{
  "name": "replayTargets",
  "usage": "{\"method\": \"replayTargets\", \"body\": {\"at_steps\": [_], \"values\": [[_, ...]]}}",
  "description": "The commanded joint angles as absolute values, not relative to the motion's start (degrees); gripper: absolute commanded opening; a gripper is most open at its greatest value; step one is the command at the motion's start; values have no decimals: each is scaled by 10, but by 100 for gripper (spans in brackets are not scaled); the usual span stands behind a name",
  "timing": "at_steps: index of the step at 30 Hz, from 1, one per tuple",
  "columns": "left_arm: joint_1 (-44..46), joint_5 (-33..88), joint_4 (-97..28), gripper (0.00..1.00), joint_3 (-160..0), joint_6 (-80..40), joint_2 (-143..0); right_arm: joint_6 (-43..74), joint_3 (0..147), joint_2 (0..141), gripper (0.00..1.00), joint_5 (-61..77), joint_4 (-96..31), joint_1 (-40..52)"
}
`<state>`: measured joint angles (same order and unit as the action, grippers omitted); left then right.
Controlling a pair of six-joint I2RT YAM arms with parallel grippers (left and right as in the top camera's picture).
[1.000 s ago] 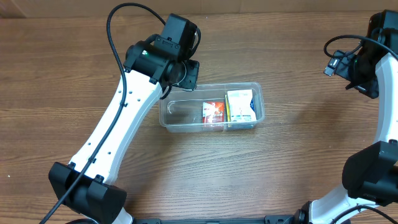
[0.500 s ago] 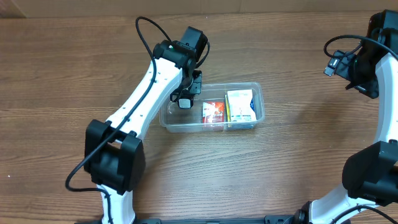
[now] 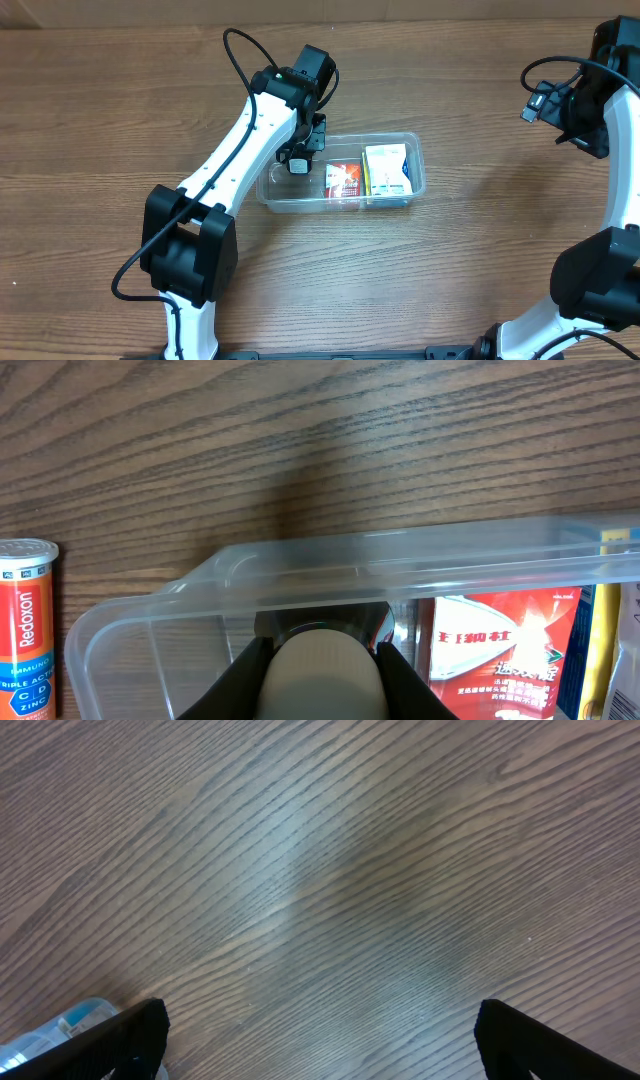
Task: Pack container
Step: 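Carry the dark bottle with the left gripper into the container's left end, then release the bottle and move the left gripper to the orange tube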
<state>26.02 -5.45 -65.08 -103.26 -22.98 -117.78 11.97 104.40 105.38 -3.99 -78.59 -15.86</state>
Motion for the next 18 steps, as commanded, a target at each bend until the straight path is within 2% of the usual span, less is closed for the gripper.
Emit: {"method": "replayTargets", "body": {"at_steps": [1, 6, 12, 16, 18], "values": [[263, -66, -649, 17, -1032, -227, -1178, 120, 1058, 1035, 100, -44, -783, -158], [263, -66, -649, 31, -1032, -227, -1178, 120, 1058, 1035, 100, -44, -783, -158], [263, -66, -653, 40, -1032, -227, -1178, 120, 1058, 1035, 100, -44, -783, -158], [263, -65, -654, 40, -1032, -225, -1178, 120, 1058, 1035, 100, -44, -783, -158], [263, -64, -657, 35, -1032, -217, -1177, 120, 1058, 1035, 100, -44, -783, -158]]}}
